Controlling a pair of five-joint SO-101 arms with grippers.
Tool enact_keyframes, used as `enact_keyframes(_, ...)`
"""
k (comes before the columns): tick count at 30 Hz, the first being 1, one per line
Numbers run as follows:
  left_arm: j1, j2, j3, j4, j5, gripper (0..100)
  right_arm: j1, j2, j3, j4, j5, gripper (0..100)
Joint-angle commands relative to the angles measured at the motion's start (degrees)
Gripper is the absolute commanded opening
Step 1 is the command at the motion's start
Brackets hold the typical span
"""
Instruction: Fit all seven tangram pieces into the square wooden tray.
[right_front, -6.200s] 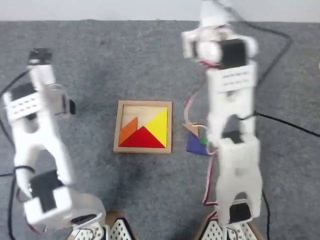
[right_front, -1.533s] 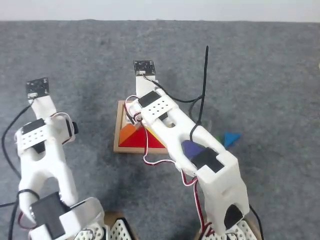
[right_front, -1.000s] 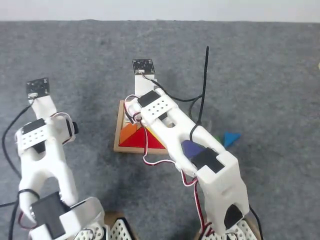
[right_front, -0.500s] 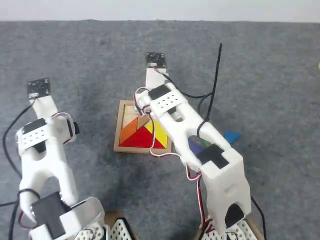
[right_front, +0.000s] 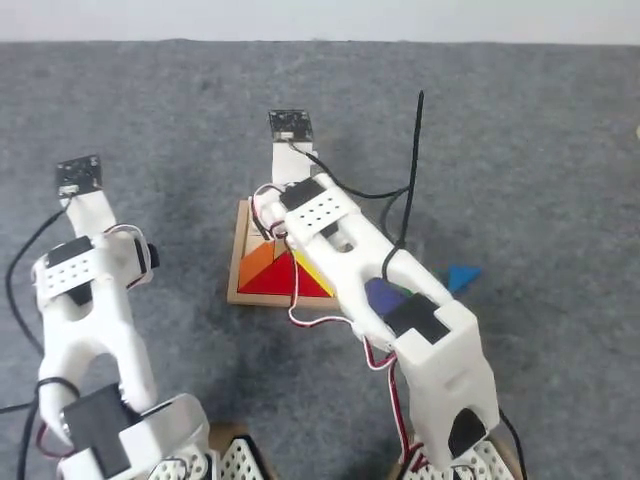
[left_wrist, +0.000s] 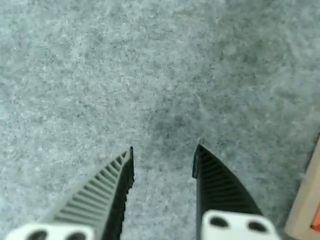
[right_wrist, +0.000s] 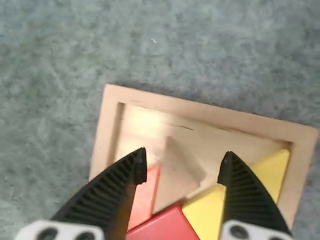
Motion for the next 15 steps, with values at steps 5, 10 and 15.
enact_keyframes(5,0.4,-2.5,-2.3,0.4,0.5,20,-2.1,-1.5,-2.9,-2.3,7.5,24.2)
enact_keyframes(10,0.4,-2.5,-2.3,0.4,0.5,20,-1.7,1.5,-3.2,-1.9,7.6,24.2)
enact_keyframes(15,0.4,-2.5,-2.3,0.4,0.5,20,-1.7,3.6,-3.2,-1.7,7.6,24.2)
